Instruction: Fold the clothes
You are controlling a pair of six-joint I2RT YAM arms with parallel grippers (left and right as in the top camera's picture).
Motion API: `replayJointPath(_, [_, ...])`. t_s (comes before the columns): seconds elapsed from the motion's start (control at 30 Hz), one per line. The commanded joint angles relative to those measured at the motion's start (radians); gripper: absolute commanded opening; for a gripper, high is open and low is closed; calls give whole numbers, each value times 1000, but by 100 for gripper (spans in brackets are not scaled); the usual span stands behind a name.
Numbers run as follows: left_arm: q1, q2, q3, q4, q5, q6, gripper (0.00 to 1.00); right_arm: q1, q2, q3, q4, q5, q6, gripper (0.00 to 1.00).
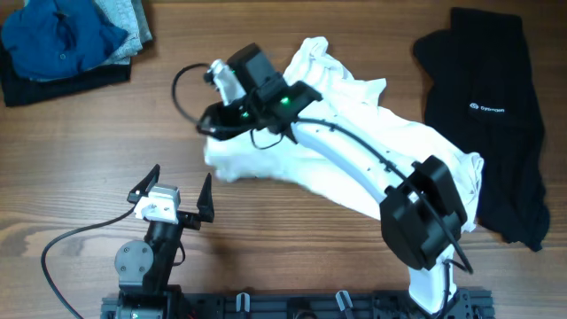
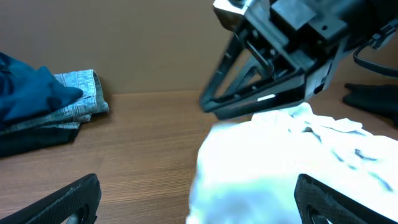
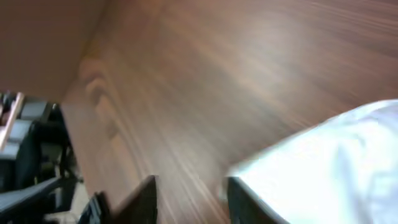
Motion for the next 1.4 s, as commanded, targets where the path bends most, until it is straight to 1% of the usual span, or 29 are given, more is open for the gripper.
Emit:
replayJointPath(0.0, [3,-6,-4,-6,2,12,100,-32,-28,62,-59,44,-76,49])
replayJointPath(0.03, [3,-6,-4,-6,2,12,100,-58,-41,97,-103,106,-76,55])
replayJointPath(0.07, [3,-6,-4,-6,2,12,100,-91,-54,132,-147,166,-76,63])
replayJointPath(0.13, [3,-6,-4,-6,2,12,100,-161,-76,180,-204,256,-76,73])
replayJointPath(0.17, [3,-6,-4,-6,2,12,100,-190,-82,195,-222,285,-76,74])
replayJointPath(0.23, [3,-6,-4,-6,2,12,100,-273,-90,211,-253,361,-81,73])
replayJointPath(0.33, [3,-6,-4,-6,2,12,100,-388,-74,203,-287,446,-129,72])
replayJointPath(0.43, [3,-6,-4,-6,2,12,100,-491,-21,201,-330,431,-154,70])
replayJointPath(0.53, [3,-6,-4,-6,1,12,100,-550,43,201,-351,378,-188,70])
replayJointPath(0.63, [3,-6,-4,-6,2,12,100,-572,112,201,-358,389,-236,70])
replayJointPath(0.8, [3,-6,-4,-6,2,12,100,-599,208,201,-374,511,-233,72])
replayJointPath(0.93, [3,-6,-4,-6,2,12,100,-619,243,201,-385,502,-228,71])
replayJointPath(1.1, [3,-6,-4,-6,2,12,100,-631,282,201,-438,501,-229,71])
replayJointPath(1.37, [3,-6,-4,-6,2,12,100,-631,305,201,-486,502,-198,72])
